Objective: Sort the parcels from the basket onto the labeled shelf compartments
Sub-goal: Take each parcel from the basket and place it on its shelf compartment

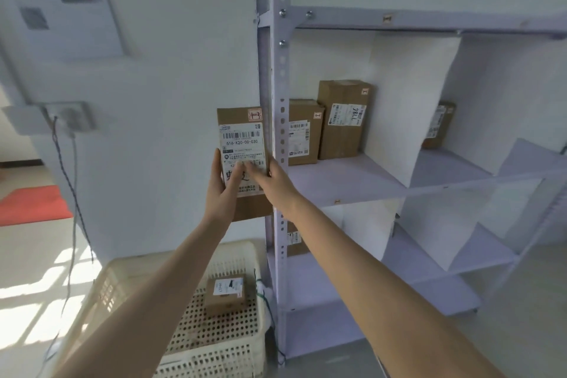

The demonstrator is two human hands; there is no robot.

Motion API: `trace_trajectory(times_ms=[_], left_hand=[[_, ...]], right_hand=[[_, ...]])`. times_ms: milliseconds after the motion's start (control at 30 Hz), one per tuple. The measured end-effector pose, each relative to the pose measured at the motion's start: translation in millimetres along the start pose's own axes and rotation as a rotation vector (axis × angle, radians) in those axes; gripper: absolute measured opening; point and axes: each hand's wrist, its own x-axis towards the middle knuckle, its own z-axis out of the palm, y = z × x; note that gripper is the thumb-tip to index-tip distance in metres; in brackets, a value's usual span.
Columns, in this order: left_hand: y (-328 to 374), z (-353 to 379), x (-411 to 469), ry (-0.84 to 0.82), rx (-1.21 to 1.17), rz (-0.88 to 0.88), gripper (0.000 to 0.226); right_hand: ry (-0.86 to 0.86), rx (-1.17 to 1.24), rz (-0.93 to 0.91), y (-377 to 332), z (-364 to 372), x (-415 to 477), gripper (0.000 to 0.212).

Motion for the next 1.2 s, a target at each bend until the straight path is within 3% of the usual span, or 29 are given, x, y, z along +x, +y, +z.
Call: trace_trajectory(times_ms=[233, 367, 500, 733, 900, 1200], left_hand=[[1.8, 67.8, -19.6, 0.015, 0.024, -0.027, 0.08], [14.4, 121.5, -35.2, -0.071, -0.043, 0.025, 0.072], [23.5, 178.6, -46.0, -0.181, -0.089, 0.074, 0.063], [25.0, 280.0, -46.3, -0.384, -0.231, 0.059, 0.055], [19.3, 355.6, -40.1, -0.51, -0.362, 0.037, 0.028], [-11.9, 487.8, 18.1, -0.665, -0.422, -0.087, 0.047]], right_hand=[[0.044, 0.048, -0.003, -4.0, -69.7, -51.2, 0.048], [0.138, 0.089, -0.044, -4.4, -109.2, -76.5, 0.035], [0.288, 0.061, -0.079, -3.7, -155.2, -98.5, 0.05], [0.543, 0.048, -0.122, -0.8, -242.0, -134.3, 0.041], [0.73, -0.009, -0.094, 15.4, -306.3, -139.7, 0.047], [0.921, -0.112, -0.065, 34.4, -426.1, -112.7, 0.046]])
